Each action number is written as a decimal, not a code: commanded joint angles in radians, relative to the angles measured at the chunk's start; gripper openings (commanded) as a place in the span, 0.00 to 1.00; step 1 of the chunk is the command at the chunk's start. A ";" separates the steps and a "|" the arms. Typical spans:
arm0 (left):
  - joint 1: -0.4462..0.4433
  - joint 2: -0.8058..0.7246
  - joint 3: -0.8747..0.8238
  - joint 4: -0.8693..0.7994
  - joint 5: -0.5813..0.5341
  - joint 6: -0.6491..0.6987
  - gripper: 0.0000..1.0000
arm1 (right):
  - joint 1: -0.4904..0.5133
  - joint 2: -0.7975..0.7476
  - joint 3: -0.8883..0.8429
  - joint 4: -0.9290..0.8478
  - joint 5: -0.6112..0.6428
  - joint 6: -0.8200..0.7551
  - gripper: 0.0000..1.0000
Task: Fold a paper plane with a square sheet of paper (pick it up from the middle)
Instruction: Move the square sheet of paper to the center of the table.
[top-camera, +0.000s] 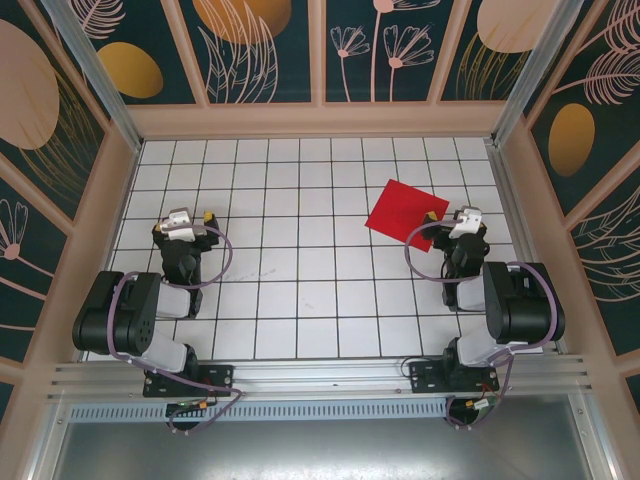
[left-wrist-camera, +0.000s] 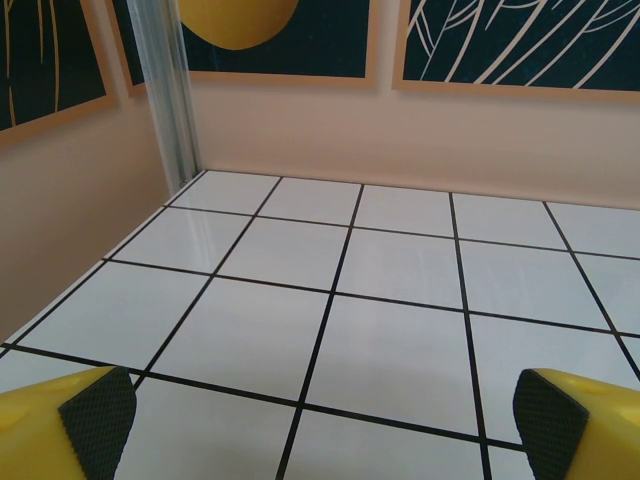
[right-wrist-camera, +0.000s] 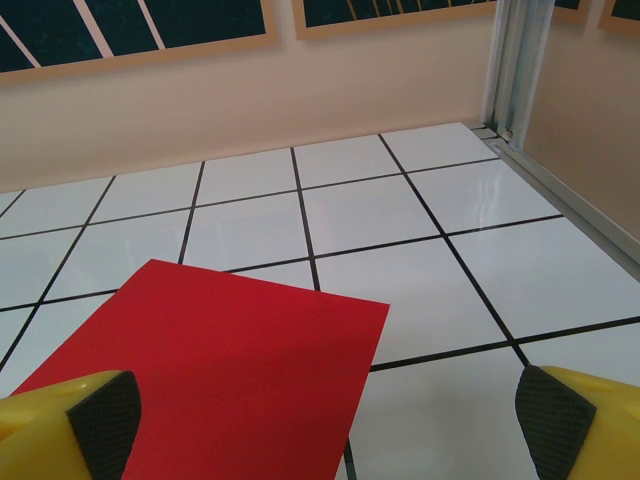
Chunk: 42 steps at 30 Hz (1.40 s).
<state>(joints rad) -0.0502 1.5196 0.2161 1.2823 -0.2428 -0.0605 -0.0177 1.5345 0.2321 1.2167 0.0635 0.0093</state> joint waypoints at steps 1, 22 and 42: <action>0.010 0.004 0.005 0.028 0.011 -0.013 0.99 | 0.002 0.006 -0.010 0.049 0.013 0.019 0.99; 0.010 -0.428 0.346 -0.978 -0.061 -0.464 0.99 | 0.135 -0.197 0.542 -1.130 -0.008 0.320 0.99; 0.009 -0.321 0.460 -1.235 0.432 -0.559 0.98 | 0.252 0.410 1.023 -1.338 -0.146 0.619 0.92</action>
<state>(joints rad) -0.0456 1.1877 0.6380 0.0853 0.1429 -0.6502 0.2256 1.9045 1.1946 -0.0597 -0.0807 0.5865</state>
